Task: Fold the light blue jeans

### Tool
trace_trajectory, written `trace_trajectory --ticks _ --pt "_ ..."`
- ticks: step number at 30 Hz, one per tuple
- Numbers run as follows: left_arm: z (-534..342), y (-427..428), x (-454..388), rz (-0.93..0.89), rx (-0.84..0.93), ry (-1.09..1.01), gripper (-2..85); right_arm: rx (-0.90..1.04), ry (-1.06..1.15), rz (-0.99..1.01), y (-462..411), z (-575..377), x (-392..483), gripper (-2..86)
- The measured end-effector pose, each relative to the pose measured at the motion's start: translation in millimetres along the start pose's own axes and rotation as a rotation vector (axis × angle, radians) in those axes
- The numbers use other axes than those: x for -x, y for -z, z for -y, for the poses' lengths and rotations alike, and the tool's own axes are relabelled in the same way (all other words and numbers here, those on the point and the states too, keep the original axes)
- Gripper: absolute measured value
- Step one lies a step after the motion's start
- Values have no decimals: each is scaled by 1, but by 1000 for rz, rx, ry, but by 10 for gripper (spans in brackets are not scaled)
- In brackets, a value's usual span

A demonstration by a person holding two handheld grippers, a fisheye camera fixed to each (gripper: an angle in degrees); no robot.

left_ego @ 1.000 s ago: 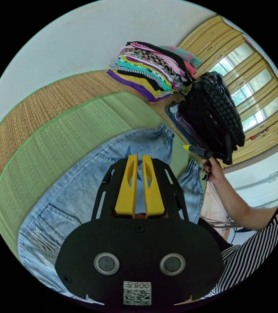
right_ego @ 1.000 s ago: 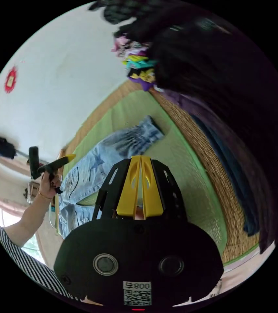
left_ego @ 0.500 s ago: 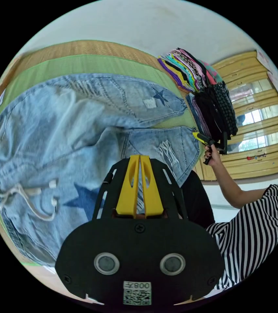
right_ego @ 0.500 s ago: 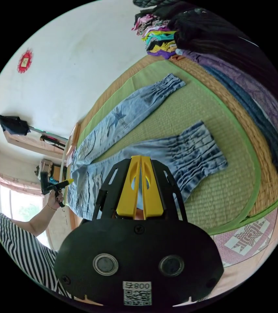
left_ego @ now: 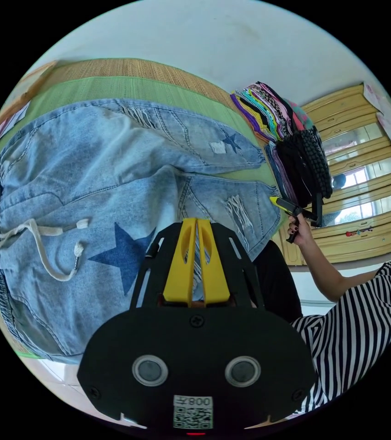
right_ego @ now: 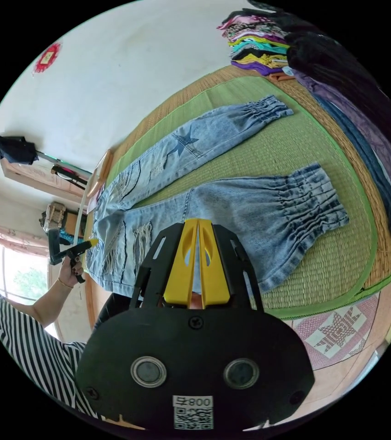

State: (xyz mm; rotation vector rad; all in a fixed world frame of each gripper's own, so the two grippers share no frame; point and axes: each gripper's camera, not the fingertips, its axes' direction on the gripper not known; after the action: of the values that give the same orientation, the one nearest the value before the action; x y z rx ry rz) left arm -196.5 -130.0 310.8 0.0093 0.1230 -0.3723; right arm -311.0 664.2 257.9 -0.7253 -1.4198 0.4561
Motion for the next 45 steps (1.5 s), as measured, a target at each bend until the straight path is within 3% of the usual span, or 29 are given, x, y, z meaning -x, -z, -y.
trace_trajectory --ticks 17,30,38,45 --pt "-14 14 40 11 -14 58 1 65 145 25 -28 61 27 1" --pt "-12 41 71 57 49 334 2 126 90 18 -13 119 53 1" --pt "9 59 54 81 16 403 11 184 278 -30 -31 207 120 8" --pt "41 59 58 250 -7 503 15 260 462 -69 -61 264 167 49"
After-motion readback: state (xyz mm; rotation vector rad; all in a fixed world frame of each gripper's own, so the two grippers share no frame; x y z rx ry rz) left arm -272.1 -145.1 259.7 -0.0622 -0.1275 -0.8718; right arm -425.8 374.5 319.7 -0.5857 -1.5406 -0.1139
